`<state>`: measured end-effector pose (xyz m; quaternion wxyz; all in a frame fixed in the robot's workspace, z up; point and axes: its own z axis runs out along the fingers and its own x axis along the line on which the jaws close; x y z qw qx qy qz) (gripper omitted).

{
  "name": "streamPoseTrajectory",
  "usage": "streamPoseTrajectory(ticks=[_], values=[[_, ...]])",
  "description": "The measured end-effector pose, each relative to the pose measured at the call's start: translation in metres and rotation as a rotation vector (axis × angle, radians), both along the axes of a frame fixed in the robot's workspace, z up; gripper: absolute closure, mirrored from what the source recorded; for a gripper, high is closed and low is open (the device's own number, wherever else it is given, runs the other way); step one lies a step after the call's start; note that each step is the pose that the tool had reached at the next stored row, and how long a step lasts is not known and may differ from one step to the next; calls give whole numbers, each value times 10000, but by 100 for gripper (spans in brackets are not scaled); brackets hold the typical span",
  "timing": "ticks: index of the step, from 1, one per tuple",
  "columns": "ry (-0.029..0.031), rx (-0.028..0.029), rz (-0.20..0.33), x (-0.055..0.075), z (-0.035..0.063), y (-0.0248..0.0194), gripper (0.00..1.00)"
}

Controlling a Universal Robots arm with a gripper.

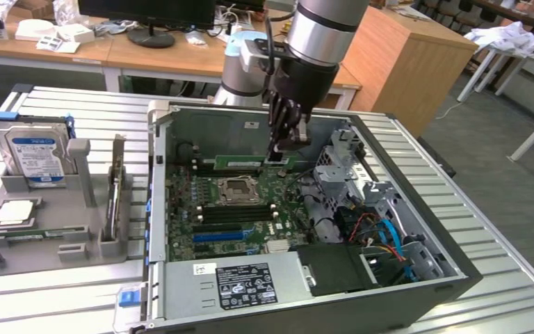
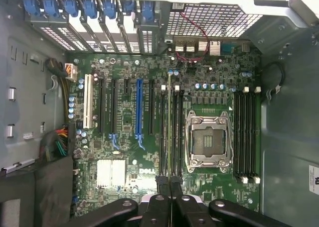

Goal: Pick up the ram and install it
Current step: 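Insert the ram into the slot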

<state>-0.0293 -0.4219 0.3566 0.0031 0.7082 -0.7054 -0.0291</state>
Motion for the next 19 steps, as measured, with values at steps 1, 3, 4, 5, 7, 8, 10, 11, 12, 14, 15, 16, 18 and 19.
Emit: streamPoseTrajectory(ticks=[1, 3, 4, 5, 7, 8, 10, 11, 12, 14, 15, 16, 18, 19], values=[[0, 6, 0, 0, -9, 0, 88], [0, 16, 1, 0, -24, 0, 88], [0, 19, 1, 0, -29, 0, 88], [1, 19, 0, 0, -31, 0, 88], [1, 19, 1, 0, -33, 0, 88], [0, 20, 1, 0, -35, 0, 88], [-1, 23, 2, 1, -43, 4, 88], [0, 22, 2, 1, -46, 12, 88], [-1, 23, 0, 1, -51, 23, 88], [0, 21, 1, 1, -54, 37, 88], [0, 21, 1, 1, -53, 37, 88], [0, 22, 2, 1, -54, 37, 88], [0, 21, 0, 0, -53, 37, 88], [0, 21, 0, 0, -53, 37, 88]])
